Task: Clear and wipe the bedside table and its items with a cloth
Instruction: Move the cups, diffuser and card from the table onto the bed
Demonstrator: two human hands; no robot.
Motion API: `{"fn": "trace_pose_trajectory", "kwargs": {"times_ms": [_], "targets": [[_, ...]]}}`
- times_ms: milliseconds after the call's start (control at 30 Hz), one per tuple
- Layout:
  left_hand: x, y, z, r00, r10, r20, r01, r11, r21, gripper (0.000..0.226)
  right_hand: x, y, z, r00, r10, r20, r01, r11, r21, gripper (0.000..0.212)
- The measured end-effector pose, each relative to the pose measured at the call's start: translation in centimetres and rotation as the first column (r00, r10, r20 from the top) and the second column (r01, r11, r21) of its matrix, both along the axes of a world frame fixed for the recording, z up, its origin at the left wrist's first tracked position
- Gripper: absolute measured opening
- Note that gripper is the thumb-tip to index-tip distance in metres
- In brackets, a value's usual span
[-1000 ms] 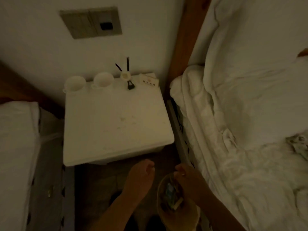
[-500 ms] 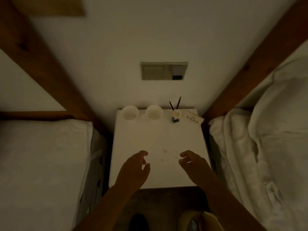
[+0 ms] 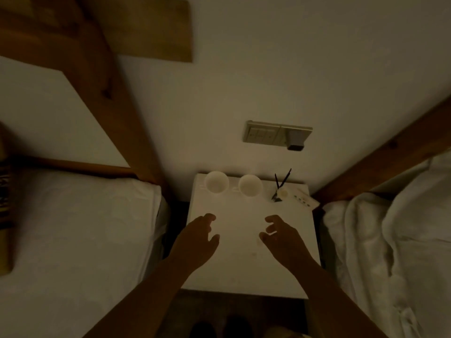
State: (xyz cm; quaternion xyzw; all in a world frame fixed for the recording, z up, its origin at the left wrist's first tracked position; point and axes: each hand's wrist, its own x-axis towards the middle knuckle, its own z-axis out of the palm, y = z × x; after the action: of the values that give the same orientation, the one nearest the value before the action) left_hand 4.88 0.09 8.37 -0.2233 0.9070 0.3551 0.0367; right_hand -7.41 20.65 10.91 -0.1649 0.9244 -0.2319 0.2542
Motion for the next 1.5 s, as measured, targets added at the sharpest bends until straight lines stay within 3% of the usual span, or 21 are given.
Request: {"fn": "trace_pose_trajectory", "kwargs": {"times_ms": [200, 433, 567, 733, 933, 1100, 1267, 1367, 1500], "targets": [[-4.5, -1.9, -2.4, 0.999, 0.042, -0.017, -0.042, 0.999, 0.008, 0.047, -3.1, -3.0, -3.8, 0.990, 0.102, -0.097, -0.107, 0.993, -0.052, 0.062], [-10.4, -3.2, -5.8, 0.990, 0.073, -0.119, -0.092, 0.983, -0.159, 0.062, -7.6, -6.4, -8.3, 0.938, 0.123, -0.324, -0.160, 0.983, -0.090, 0.081], [-13.2, -3.8, -8.1, 0.992, 0.098, -0.082, -0.114, 0.971, -0.209, 0.086, -9.7, -7.7, -10.4, 0.900, 0.130, -0.417, -0.177, 0.981, -0.076, 0.091], [-15.1, -3.7, -11.3, 0.995, 0.098, 0.032, -0.085, 0.960, -0.267, 0.109, -11.2, -8.3, -12.9, 0.918, 0.113, -0.380, -0.152, 0.985, -0.076, 0.108], [-15.7, -4.0, -12.6, 0.983, 0.183, 0.013, -0.172, 0.942, -0.290, 0.094, -11.9, -9.1, -14.8, 0.939, 0.060, -0.339, -0.106, 0.987, -0.118, 0.111], [-13.1, -4.6, -12.4, 0.950, 0.313, -0.001, -0.309, 0.939, -0.151, 0.089, -11.0, -10.3, -14.4, 0.943, 0.082, -0.322, -0.138, 0.978, -0.157, 0.106], [-6.0, -6.4, -11.1, 0.881, 0.469, 0.071, -0.458, 0.879, -0.130, 0.089, -6.9, -13.8, -13.3, 0.955, 0.189, -0.228, -0.240, 0.946, -0.220, 0.106], [-0.4, -7.6, -10.3, 0.805, 0.586, 0.091, -0.571, 0.808, -0.146, 0.091, -3.4, -16.8, -12.6, 0.941, 0.301, -0.156, -0.332, 0.911, -0.243, 0.109], [8.3, -9.6, -9.8, 0.645, 0.764, 0.014, -0.757, 0.642, -0.117, 0.096, 2.8, -21.6, -12.1, 0.857, 0.496, -0.142, -0.515, 0.814, -0.268, 0.105]]}}
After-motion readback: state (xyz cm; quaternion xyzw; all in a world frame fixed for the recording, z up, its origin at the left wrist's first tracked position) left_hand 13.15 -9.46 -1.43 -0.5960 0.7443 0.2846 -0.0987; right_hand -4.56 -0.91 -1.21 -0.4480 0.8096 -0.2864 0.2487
